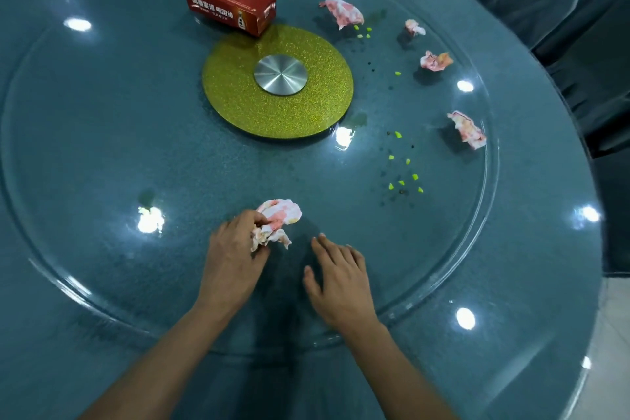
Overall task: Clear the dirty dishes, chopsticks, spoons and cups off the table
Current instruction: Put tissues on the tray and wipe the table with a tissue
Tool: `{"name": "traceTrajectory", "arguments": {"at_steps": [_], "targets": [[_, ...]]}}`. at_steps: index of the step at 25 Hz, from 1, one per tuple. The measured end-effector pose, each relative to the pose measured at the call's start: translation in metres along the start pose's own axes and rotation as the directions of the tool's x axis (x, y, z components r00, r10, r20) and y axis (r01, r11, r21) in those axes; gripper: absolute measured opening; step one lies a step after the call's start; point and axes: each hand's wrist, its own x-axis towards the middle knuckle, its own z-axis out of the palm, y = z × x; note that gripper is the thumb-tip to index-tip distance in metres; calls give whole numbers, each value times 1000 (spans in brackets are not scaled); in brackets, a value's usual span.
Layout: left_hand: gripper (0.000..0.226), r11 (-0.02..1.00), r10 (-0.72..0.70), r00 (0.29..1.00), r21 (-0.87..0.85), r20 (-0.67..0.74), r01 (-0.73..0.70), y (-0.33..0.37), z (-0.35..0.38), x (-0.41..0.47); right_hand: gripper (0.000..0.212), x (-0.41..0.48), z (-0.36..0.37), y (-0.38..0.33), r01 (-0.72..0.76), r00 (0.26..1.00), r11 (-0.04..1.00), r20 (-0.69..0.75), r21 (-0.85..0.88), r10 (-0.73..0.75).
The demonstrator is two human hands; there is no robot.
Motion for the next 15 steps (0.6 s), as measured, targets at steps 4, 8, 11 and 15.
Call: {"name": "traceTrajectory", "arguments": {"at_steps": [4,8,11,15], "targets": [[35,1000,18,1000,4,18,-18,-1,1,-2,48,-5,2,-6,60,998,996,-30,59,-58],[34,1000,30,1000,4,10,-30,0,-1,-6,48,-12,-4,12,-49,996,997,-65,61,53],[33,1000,7,1000,-5,-2,-7,3,-3,-8,51,-13,-10,33,-139,986,989,-88,43,142],[35,1000,11,1000,-3,8,-11,4,-4,-11,58,-15,-16,56,-258,959,966,-111,27,260]]}}
